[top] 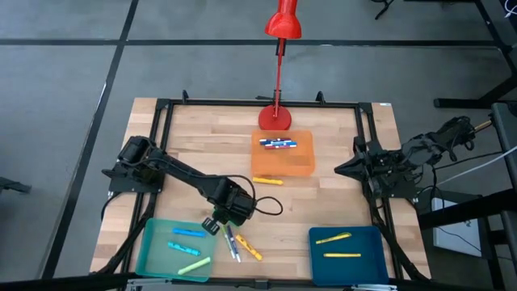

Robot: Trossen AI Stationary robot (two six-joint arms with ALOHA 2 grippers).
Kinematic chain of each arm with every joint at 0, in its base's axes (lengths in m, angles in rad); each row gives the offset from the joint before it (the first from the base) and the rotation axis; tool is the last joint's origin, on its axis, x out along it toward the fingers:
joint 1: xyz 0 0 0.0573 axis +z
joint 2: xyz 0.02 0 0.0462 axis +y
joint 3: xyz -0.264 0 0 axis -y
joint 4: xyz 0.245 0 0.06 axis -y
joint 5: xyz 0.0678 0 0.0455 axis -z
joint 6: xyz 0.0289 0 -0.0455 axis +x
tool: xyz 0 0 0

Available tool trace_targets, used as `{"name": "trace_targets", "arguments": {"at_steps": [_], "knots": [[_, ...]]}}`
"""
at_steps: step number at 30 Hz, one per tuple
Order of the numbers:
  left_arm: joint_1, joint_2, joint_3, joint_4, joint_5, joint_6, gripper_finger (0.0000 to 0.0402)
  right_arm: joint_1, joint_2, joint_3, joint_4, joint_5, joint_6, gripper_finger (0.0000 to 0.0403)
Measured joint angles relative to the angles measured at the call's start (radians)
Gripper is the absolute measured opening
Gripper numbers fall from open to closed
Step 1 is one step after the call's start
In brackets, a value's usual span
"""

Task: Pick & Place Markers
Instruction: Put the green highlighter pen into the green bin

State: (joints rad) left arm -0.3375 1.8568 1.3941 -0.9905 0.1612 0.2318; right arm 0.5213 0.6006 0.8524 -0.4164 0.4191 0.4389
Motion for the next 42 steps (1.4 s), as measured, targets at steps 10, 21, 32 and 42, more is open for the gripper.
{"name": "trace_targets", "arguments": {"at_steps": [10, 21, 32, 42], "knots": [[0.014, 0.010, 0.000, 0.008, 0.068, 0.042, 0.0001, 0.000, 0.000, 0.000, 0.000, 0.001, -0.001, 0.0020], [0.040, 0.146, -0.001, 0.000, 0.197, 0.093, 0.0001, 0.000, 0.000, 0.000, 0.001, 0.008, -0.001, 0.0020], [0.076, 0.159, -0.001, 0.003, 0.199, 0.127, 0.0002, 0.000, 0.000, 0.000, 0.000, 0.008, -0.002, 0.0020], [0.078, 0.159, -0.001, 0.002, 0.223, 0.148, 0.0002, 0.000, 0.000, 0.000, 0.000, 0.008, -0.004, 0.0020]]}}
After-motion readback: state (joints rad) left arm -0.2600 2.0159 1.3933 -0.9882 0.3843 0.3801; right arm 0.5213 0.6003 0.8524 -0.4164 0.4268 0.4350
